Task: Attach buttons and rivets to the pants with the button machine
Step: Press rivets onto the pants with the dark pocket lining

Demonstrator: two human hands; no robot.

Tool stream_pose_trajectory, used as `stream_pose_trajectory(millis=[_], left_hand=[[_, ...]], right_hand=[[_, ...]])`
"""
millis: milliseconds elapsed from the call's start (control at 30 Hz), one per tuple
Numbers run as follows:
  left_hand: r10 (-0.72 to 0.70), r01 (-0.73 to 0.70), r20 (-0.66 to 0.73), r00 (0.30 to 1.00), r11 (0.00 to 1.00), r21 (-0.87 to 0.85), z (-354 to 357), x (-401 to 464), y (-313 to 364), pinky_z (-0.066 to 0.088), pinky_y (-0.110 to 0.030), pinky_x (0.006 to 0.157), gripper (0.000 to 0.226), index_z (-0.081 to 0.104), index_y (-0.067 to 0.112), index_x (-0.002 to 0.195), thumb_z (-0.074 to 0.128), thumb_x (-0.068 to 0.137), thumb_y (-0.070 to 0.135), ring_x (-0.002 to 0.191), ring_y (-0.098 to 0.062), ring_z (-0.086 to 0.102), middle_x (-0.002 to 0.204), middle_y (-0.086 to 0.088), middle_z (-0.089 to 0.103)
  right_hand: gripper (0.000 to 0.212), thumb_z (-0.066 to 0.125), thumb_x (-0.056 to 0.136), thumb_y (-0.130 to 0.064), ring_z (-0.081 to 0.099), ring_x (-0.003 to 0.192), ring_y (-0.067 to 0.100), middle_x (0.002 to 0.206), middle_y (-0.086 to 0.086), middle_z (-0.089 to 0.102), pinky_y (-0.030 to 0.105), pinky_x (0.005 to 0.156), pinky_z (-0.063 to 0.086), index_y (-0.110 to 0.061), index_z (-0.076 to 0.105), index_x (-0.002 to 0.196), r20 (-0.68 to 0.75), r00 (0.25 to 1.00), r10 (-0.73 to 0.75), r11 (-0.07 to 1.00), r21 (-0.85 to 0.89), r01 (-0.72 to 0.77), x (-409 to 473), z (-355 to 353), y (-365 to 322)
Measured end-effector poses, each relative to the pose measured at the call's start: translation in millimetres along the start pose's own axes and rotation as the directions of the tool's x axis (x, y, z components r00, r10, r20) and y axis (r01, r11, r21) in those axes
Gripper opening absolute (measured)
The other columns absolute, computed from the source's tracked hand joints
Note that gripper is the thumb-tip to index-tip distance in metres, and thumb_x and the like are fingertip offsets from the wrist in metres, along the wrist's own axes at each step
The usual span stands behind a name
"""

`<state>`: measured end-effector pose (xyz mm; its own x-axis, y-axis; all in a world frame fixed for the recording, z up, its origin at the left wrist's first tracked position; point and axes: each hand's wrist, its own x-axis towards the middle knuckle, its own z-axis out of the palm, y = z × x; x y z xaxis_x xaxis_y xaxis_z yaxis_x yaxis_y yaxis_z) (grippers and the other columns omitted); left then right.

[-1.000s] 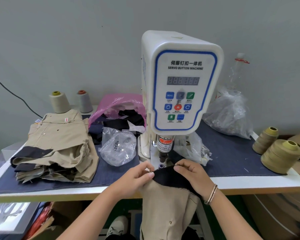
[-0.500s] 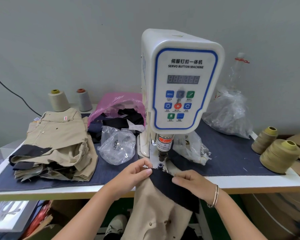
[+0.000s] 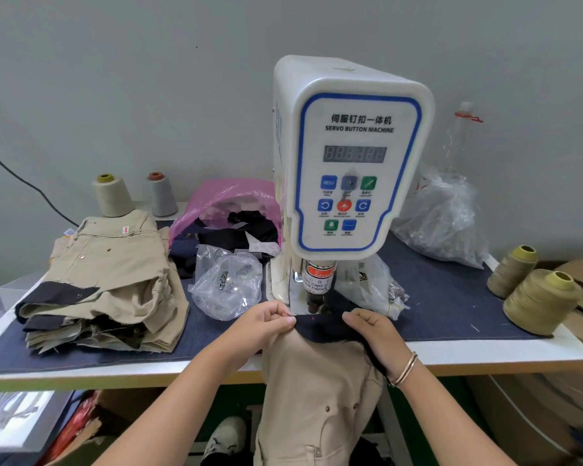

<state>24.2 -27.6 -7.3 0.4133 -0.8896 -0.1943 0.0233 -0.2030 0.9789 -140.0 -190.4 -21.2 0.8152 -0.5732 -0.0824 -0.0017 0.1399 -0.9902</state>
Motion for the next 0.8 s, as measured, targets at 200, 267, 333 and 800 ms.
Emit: stream_pose_trajectory(millis=[200,267,333,800], left_hand=[[-0.022,0.017,-0.035,0.999,0.990,-0.138,-2,8,-6,0.038,-0.026,0.061,0.015,0.058,0.014,0.080,0.057,0.095,0.012,0.069,-0.016,0.050,0.077,-0.008,0.056],[-0.030,0.026,-0.029,0.999,0.989,-0.144,-2,9,-7,0.039,-0.025,0.060,0.013,0.058,0.013,0.082,0.056,0.096,0.012,0.066,-0.014,0.052,0.077,-0.007,0.057],[-0.031,0.028,-0.020,0.999,0.988,-0.153,-3,9,-7,0.041,-0.024,0.059,0.012,0.058,0.012,0.084,0.056,0.095,0.013,0.065,-0.013,0.054,0.077,-0.007,0.058],[-0.020,0.017,-0.018,1.000,0.985,-0.172,0,7,-6,0.039,-0.029,0.064,0.010,0.056,0.011,0.086,0.056,0.095,0.012,0.074,-0.022,0.051,0.085,-0.015,0.054]], right_hand=[[0.022,0.059,0.089,-0.011,0.055,0.060,0.002,0.063,-0.003,0.062,0.014,0.060,0.045,-0.010,0.064,0.068,0.001,1.000,-0.022,0.999,-0.037,0.022,11,-1,0],[0.021,0.060,0.088,-0.014,0.054,0.062,0.004,0.065,0.000,0.061,0.016,0.062,0.045,-0.010,0.065,0.067,-0.004,1.000,-0.024,0.999,-0.049,0.024,14,0,1],[0.020,0.062,0.084,-0.020,0.052,0.063,0.005,0.066,0.001,0.058,0.017,0.063,0.044,-0.013,0.065,0.065,-0.010,0.999,-0.032,0.997,-0.067,0.031,14,0,3],[0.018,0.063,0.082,-0.021,0.050,0.064,0.006,0.067,0.002,0.056,0.017,0.062,0.043,-0.009,0.062,0.068,-0.022,0.997,-0.071,0.995,-0.070,0.070,12,0,6]])
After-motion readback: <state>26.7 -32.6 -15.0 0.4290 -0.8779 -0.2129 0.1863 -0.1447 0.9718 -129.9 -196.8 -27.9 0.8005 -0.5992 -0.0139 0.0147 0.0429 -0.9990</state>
